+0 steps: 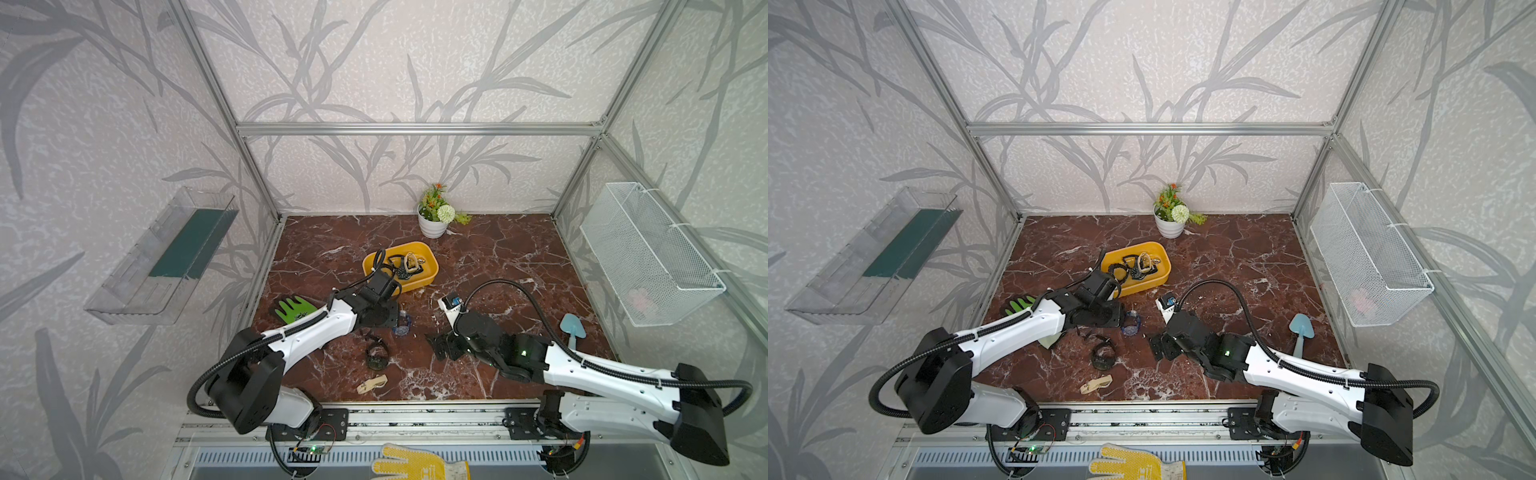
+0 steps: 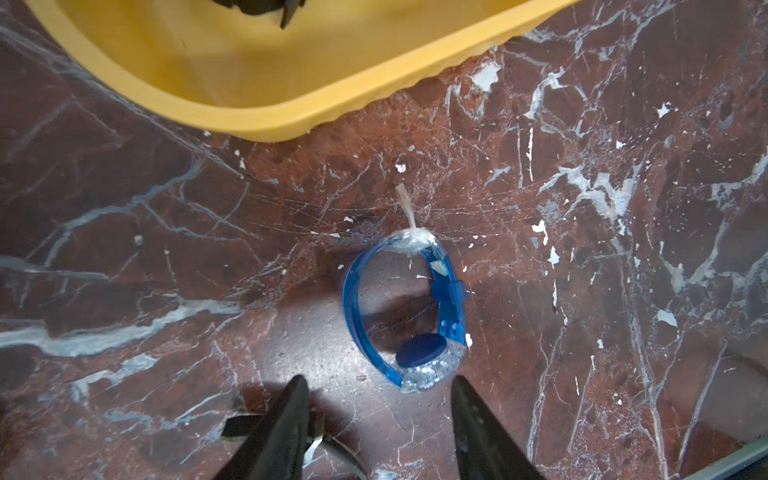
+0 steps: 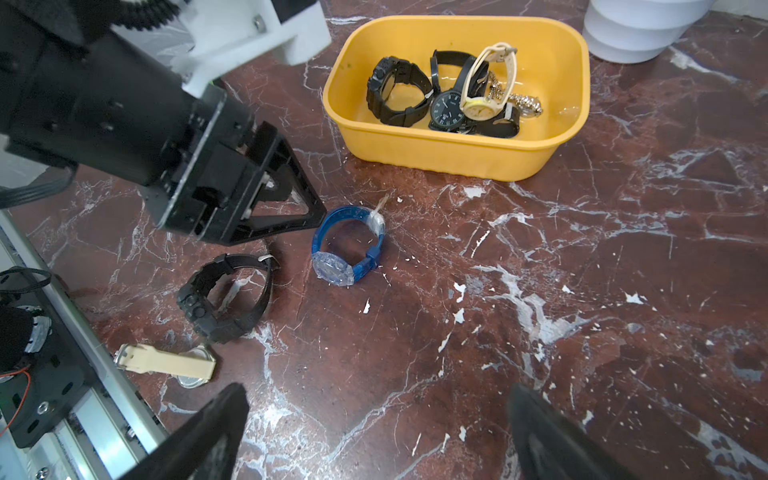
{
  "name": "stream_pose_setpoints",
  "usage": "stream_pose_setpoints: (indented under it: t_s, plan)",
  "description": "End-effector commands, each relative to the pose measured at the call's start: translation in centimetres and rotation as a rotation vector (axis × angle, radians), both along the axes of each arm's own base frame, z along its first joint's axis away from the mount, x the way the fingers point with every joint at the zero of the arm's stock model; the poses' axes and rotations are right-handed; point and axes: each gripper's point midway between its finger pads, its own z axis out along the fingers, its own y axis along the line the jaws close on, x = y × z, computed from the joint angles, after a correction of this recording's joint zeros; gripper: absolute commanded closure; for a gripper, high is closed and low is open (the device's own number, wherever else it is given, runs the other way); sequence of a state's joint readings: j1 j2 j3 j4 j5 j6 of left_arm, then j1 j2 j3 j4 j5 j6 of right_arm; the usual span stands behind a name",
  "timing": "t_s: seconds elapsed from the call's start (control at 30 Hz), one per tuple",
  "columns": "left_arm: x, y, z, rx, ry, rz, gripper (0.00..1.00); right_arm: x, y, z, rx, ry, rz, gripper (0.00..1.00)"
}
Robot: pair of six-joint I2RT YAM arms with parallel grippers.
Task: Put the watch into the storage box
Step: Pick up the watch at the center of the board.
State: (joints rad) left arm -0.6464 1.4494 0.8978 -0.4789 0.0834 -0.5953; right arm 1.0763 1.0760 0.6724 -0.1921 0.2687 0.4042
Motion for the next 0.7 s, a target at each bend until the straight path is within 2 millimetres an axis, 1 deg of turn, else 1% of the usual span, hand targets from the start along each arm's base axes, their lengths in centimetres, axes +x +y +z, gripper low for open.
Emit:
stream_pose_setpoints:
  t_s: [0.0,0.17,0.33,0.43,0.67]
  plan:
    - [0.0,-0.3,-0.6,0.010,0.039,-0.014,0.49,-0.3,-0.5,-0.3,-0.003,0.001,-0.006,0.02]
    - [0.1,-0.3,-2.4,0.049,0.079,-0.021,0.51,-0.4,-1.1,0.0,0.008,-0.014,-0.020,0.02]
    - [0.6,-0.8,-2.9,0.053,0.089,-0.029,0.52,-0.3,-1.0,-0.4,-0.001,-0.011,-0.023,0.02]
    - [0.7,-0.9,-3.4,0.066,0.104,-0.034,0.56,-0.3,-1.1,-0.6,-0.003,-0.005,-0.027,0.02]
    - [0.8,-0.9,-4.5,0.082,0.126,-0.028,0.59,-0.2,-1.1,-0.3,-0.004,-0.016,-0.031,0.02]
